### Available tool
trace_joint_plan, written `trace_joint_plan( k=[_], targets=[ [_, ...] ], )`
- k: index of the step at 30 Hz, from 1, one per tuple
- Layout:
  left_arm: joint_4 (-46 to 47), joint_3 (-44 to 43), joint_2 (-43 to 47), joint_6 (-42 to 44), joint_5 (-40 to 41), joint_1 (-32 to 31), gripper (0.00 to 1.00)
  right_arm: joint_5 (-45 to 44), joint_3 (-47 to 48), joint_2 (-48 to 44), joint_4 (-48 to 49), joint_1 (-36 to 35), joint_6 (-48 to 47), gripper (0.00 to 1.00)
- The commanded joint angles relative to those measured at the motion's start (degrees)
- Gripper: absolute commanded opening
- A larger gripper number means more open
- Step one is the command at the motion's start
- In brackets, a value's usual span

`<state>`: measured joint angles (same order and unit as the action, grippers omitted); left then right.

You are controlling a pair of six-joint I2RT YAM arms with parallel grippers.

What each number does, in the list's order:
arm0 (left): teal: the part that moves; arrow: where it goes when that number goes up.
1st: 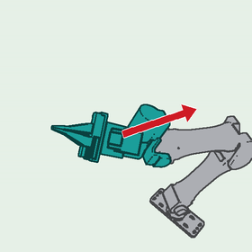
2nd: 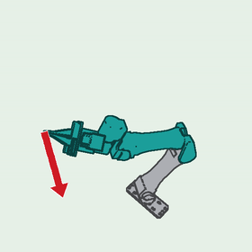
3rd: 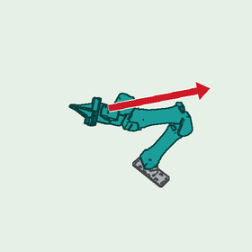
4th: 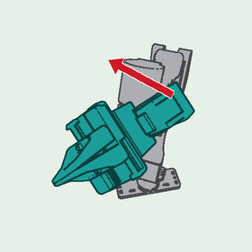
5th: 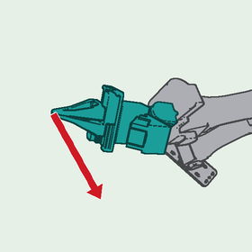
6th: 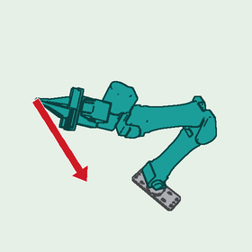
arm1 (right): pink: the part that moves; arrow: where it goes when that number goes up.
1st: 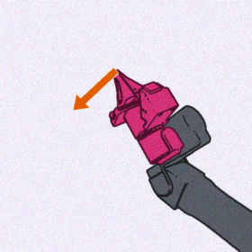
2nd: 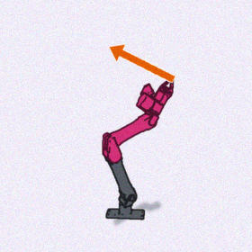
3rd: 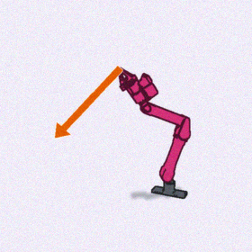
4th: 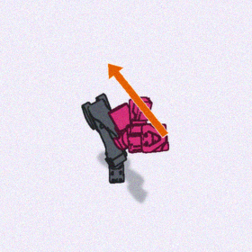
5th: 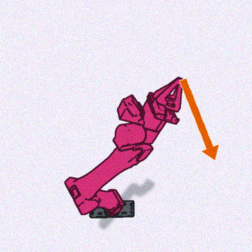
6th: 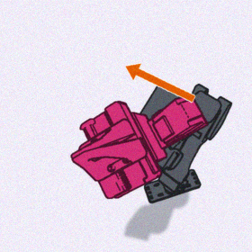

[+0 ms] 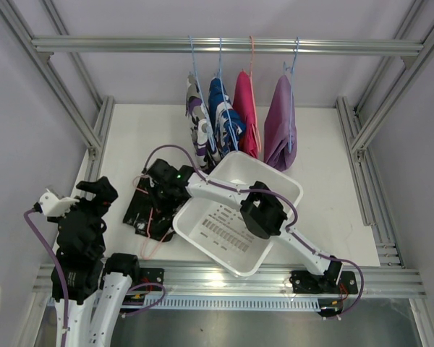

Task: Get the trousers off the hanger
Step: Pick up the hanger at the center of the board.

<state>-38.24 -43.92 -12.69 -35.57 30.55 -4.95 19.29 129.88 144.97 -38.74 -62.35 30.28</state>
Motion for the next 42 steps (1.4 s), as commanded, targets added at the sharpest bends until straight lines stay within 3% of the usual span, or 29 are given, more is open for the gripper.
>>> trace_joint_plan(
  k=[1,4,12,18,28,35,42],
  targets=[
    [1.41,0.15,-0.14,1.29,-1.72,0.82,0.99,-5.58,0.28,-1.96,-4.76,2.14,-2.33,0.07],
    [1.59,-0.11,-0.06,1.38,-1.98,0.82,1.0,-5.49,-1.03,-3.54,-4.5,2.93,-2.6,0.03],
    [1.68,0.24,-0.14,1.47,-2.16,0.82,0.99,-0.4,-2.36,-5.04,0.42,2.93,1.79,0.23],
    [1.85,0.41,-0.23,1.65,-2.68,0.91,0.99,1.01,-1.65,-5.4,3.58,2.58,4.87,0.28],
    [2.11,0.5,0.03,1.82,-3.39,0.91,0.99,3.91,-0.95,-4.78,7.19,2.67,9.7,0.29],
    [2.03,0.5,-0.14,1.82,-3.39,0.91,1.0,0.05,4.58,-0.39,4.12,2.23,11.55,0.28],
    [2.03,0.33,-0.06,2.0,-3.65,0.91,0.99,-3.82,4.32,1.37,3.06,2.14,12.96,0.27]
  ],
)
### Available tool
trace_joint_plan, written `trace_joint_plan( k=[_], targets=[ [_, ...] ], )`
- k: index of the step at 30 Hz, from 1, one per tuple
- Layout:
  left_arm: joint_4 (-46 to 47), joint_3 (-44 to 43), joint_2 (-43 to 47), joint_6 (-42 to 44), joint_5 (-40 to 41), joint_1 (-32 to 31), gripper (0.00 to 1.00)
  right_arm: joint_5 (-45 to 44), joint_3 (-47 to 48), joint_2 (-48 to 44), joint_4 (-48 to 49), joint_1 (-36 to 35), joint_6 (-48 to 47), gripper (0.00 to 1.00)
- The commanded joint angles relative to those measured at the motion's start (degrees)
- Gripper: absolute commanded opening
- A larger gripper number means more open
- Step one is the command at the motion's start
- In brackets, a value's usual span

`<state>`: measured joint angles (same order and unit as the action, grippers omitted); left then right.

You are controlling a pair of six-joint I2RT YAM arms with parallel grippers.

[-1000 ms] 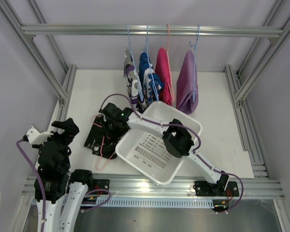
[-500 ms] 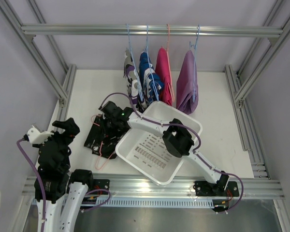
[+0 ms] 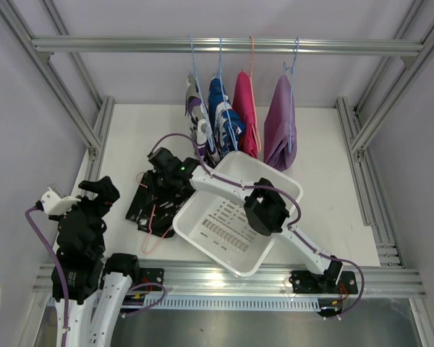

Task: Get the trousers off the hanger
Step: Pick up the hanger at the center of the board.

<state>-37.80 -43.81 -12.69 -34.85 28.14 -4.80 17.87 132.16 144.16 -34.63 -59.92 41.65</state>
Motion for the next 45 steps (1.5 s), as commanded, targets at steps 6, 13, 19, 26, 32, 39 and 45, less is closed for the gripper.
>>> trace_joint_plan(
  k=[6,13,19,26,32,39,45],
  targets=[
    [1.77,0.39,0.12,1.36,-1.6,0.75,0.99,-4.85,1.88,2.62,-3.42,-0.2,0.72,0.28],
    [1.85,0.39,0.38,1.45,-1.77,0.75,0.99,-6.44,-1.2,-0.89,-3.08,0.15,-0.51,0.29],
    [1.85,0.4,0.38,1.45,-1.95,0.84,0.99,-6.89,-3.22,-3.79,-2.55,0.59,-1.04,0.29],
    [1.94,0.4,0.65,1.54,-2.12,0.75,0.99,-4.33,-5.07,-6.25,0.97,0.59,-1.83,0.29],
    [1.94,0.48,0.65,1.54,-2.13,0.75,0.99,-5.39,-4.19,-4.94,-0.96,0.95,-2.1,0.29],
    [1.94,0.48,0.82,1.63,-2.21,0.75,0.99,-4.69,-1.38,-0.82,-2.02,0.86,-1.22,0.3],
    [2.03,0.48,0.82,1.54,-2.65,0.75,1.0,-4.86,-0.15,1.3,-2.11,1.12,-0.43,0.31]
  ],
)
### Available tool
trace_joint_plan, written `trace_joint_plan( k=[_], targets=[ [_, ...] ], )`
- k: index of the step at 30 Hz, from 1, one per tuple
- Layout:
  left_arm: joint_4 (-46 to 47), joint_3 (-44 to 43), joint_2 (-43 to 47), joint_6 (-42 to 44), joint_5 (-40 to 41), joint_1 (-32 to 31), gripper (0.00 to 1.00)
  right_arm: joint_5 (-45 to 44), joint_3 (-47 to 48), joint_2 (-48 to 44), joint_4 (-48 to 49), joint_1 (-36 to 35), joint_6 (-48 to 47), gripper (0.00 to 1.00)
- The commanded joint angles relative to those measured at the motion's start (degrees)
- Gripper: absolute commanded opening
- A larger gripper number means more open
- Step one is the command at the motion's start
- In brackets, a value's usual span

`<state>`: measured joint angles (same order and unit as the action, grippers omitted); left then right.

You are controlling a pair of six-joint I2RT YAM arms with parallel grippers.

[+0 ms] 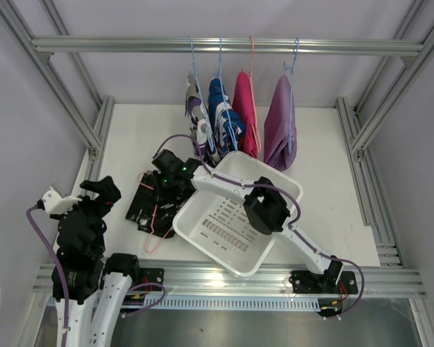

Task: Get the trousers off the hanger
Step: Pick up the hanger at the center of the board.

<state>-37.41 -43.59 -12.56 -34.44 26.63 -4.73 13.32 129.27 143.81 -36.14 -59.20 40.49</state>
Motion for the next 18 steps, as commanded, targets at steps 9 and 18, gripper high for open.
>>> trace_joint_plan(
  k=[9,18],
  targets=[
    [1.64,0.44,0.87,1.13,-1.85,0.69,0.99,-1.28,6.08,6.48,-2.88,1.1,0.64,0.3],
    [1.81,0.35,1.04,1.13,-2.02,0.69,1.0,0.12,4.59,8.68,-2.27,1.72,1.35,0.0]
  ],
)
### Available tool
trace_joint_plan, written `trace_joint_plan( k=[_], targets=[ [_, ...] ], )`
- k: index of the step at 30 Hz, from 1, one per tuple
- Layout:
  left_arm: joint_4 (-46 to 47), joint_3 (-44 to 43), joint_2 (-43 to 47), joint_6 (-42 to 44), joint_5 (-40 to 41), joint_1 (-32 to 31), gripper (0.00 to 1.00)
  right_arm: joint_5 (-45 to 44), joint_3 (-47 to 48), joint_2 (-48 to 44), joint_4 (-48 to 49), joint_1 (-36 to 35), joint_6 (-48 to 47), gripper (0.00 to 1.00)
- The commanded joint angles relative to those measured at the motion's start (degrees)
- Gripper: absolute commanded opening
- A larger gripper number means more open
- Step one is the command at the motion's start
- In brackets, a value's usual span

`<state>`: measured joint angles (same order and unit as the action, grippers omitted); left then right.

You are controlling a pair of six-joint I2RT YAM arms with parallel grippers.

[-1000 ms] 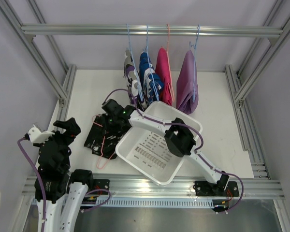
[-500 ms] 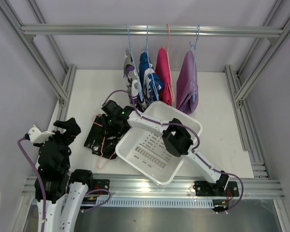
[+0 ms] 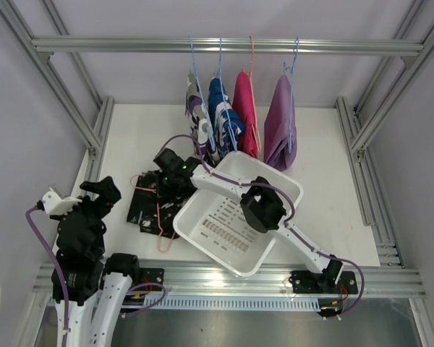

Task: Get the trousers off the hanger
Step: Pick up the hanger at the center of the board.

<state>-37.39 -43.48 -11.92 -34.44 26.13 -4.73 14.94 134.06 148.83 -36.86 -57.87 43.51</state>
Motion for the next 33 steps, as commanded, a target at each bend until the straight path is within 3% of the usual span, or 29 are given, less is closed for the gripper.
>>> trace_joint_plan(
  k=[1,18,33],
  targets=[
    [1.79,0.16,0.41,1.21,-1.52,0.69,0.99,-1.32,-0.55,3.39,-1.29,0.47,-1.67,0.0],
    [1.79,0.24,0.06,1.3,-0.99,0.69,0.99,2.9,-11.01,-15.67,9.34,0.12,0.79,0.0],
    [4.34,0.94,1.02,3.85,-6.78,0.69,0.99,0.27,-14.09,-28.5,8.92,-1.11,-3.16,0.0]
  ],
)
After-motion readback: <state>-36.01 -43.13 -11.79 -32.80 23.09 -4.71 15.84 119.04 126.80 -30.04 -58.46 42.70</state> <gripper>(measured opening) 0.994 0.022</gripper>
